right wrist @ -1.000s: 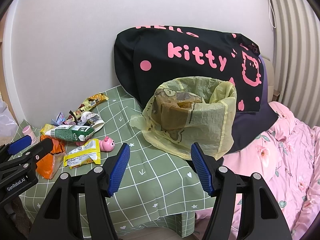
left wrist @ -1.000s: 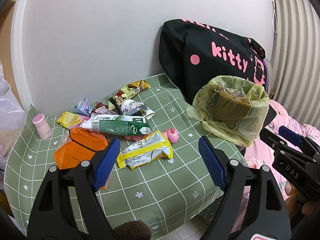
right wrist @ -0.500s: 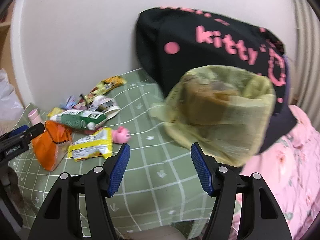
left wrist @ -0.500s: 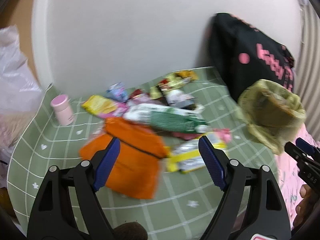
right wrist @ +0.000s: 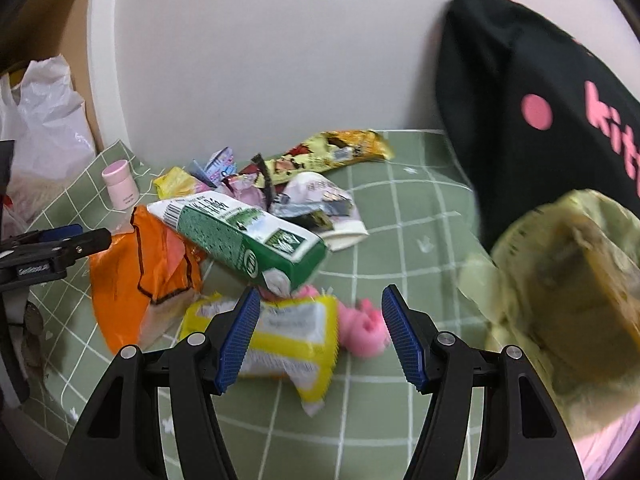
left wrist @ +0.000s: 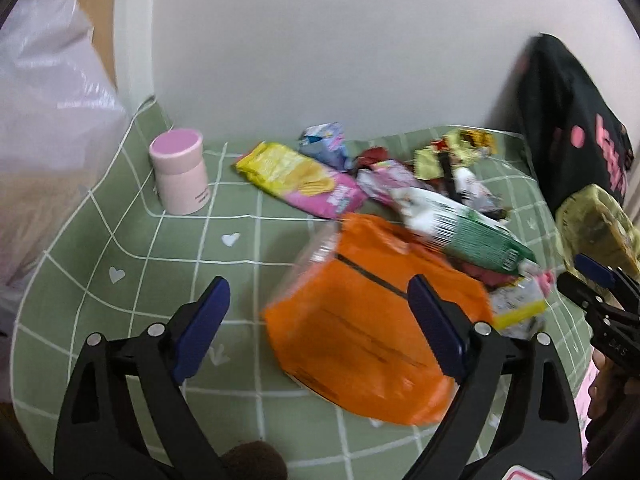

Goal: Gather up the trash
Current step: 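Grasp the orange plastic bag with the left gripper, then grasp the yellow wafer pack with the right gripper while the left gripper holds the orange bag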

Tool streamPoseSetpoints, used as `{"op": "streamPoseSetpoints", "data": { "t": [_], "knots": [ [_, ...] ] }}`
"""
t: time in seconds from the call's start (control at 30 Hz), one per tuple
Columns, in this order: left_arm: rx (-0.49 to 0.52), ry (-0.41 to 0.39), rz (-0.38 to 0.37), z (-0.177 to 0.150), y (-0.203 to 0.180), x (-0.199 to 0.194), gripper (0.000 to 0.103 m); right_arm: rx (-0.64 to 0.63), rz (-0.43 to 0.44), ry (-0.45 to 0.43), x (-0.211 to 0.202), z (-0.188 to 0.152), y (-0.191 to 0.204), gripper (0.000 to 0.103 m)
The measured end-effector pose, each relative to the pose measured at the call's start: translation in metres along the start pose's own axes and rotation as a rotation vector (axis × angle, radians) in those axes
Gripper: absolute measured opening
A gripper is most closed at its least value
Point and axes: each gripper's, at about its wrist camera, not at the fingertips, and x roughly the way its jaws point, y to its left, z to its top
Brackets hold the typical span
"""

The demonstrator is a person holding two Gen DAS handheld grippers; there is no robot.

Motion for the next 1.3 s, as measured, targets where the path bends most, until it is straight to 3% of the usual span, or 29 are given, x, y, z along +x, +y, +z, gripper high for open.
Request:
{"op": "streamPoseSetpoints", "data": {
  "t": [0.17, 0.33, 0.43, 0.5, 0.67, 0.77, 0.83, 0.93, 0.97, 1.07, 1.1, 1.3],
  "knots": [
    [-0.005, 0.081, 0.01, 0.012, 0.011, 0.033, 0.084, -0.058, 0.057, 0.017, 0.014, 0.015, 0.006, 0.06],
    [-0.051, 0.143, -0.021, 0.014, 0.016, 0.046, 0.06, -0.118, 0.128, 0.047, 0.012, 0.012, 0.011, 0.06],
    [-0.081, 0.143, -0.017, 0.01, 0.018, 0.041, 0.048, -0.171, 0.158, 0.055, 0.011, 0.001, 0.021, 0.06],
    [-0.106, 0.154, -0.046, 0.009, 0.018, 0.036, 0.031, -0.188, 0.183, 0.073, 0.016, -0.006, 0.026, 0.06],
    [-0.07, 0.109, -0.035, 0.016, 0.005, 0.015, 0.021, -0.198, 0.223, 0.118, 0.027, -0.023, 0.03, 0.06],
    [-0.057, 0.089, -0.024, 0.021, 0.0, 0.004, 0.019, -0.241, 0.185, 0.108, 0.023, -0.033, 0.035, 0.06],
    [-0.035, 0.069, -0.012, 0.023, -0.005, -0.003, 0.018, -0.269, 0.17, 0.114, 0.021, -0.037, 0.038, 0.056],
    [-0.034, 0.049, 0.0, 0.027, -0.007, -0.011, 0.018, -0.317, 0.123, 0.116, 0.017, -0.041, 0.04, 0.037],
    [-0.037, 0.044, 0.002, 0.028, -0.008, -0.013, 0.018, -0.31, 0.125, 0.123, 0.016, -0.041, 0.038, 0.025],
    [-0.034, 0.018, 0.015, 0.031, -0.009, -0.024, 0.018, -0.245, 0.146, 0.134, 0.012, -0.037, 0.025, 0.013],
    [-0.034, 0.011, 0.017, 0.032, -0.01, -0.027, 0.018, -0.204, 0.171, 0.13, 0.008, -0.034, 0.019, 0.002],
    [-0.005, -0.054, 0.031, 0.042, -0.018, -0.053, 0.018, 0.003, 0.234, 0.078, -0.015, -0.009, -0.013, 0.002]
  ]
}}
